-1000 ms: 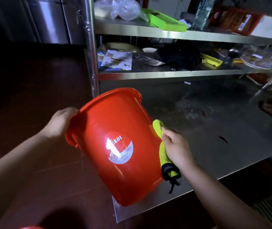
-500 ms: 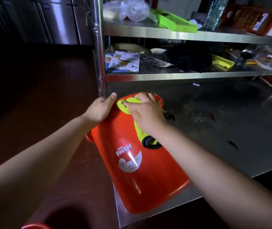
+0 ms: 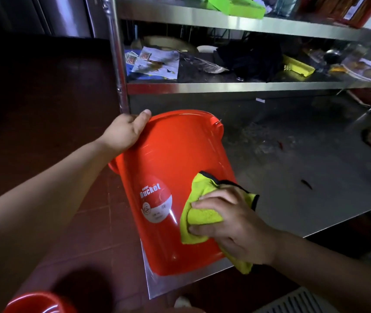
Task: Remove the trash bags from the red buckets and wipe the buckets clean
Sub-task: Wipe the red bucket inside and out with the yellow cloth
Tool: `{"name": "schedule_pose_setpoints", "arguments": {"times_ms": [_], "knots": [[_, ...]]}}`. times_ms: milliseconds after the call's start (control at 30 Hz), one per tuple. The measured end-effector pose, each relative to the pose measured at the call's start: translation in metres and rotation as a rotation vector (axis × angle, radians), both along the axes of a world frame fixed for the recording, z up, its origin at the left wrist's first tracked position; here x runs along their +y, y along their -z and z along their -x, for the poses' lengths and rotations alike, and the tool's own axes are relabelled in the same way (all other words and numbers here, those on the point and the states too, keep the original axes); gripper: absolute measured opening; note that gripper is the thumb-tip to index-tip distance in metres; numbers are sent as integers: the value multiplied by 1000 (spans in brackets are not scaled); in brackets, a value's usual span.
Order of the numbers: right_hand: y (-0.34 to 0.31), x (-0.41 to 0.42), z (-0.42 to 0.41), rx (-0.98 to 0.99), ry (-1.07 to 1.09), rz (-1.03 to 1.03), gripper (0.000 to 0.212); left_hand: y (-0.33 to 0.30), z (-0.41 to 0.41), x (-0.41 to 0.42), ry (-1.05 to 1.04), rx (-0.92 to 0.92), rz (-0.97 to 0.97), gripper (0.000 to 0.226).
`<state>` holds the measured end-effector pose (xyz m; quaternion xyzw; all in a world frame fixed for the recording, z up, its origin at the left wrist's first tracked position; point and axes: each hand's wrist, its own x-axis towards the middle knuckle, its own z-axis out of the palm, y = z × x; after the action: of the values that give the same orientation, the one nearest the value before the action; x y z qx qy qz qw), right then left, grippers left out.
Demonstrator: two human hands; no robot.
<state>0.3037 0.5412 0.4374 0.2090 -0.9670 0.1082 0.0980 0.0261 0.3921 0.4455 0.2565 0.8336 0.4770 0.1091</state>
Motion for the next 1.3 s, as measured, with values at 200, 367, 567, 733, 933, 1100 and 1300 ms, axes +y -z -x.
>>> {"name": "schedule_pose_setpoints", "arguments": {"times_ms": [200, 367, 567, 733, 933, 1100, 1300], "knots": [[-3, 20, 68, 149, -93, -20, 29, 4, 12, 8, -126, -70, 15, 53], [-17, 51, 153, 146, 140, 169, 29, 9, 13, 6, -142, -80, -9, 51], [-23, 40, 168, 42, 181, 252, 31, 16, 8, -6, -225, -52, -1, 51], [-13, 26, 123, 83, 125, 141, 32, 7, 6, -8, -162, 97, -1, 29], [-9, 25, 97, 109, 139, 37, 34, -15, -13, 47, -23, 416, 292, 64], [5, 20, 45, 64, 1, 82, 34, -8, -8, 38, -54, 410, 290, 62], [7, 26, 24, 33, -207, 95, 34, -6, -10, 23, -179, 229, 203, 66]]}}
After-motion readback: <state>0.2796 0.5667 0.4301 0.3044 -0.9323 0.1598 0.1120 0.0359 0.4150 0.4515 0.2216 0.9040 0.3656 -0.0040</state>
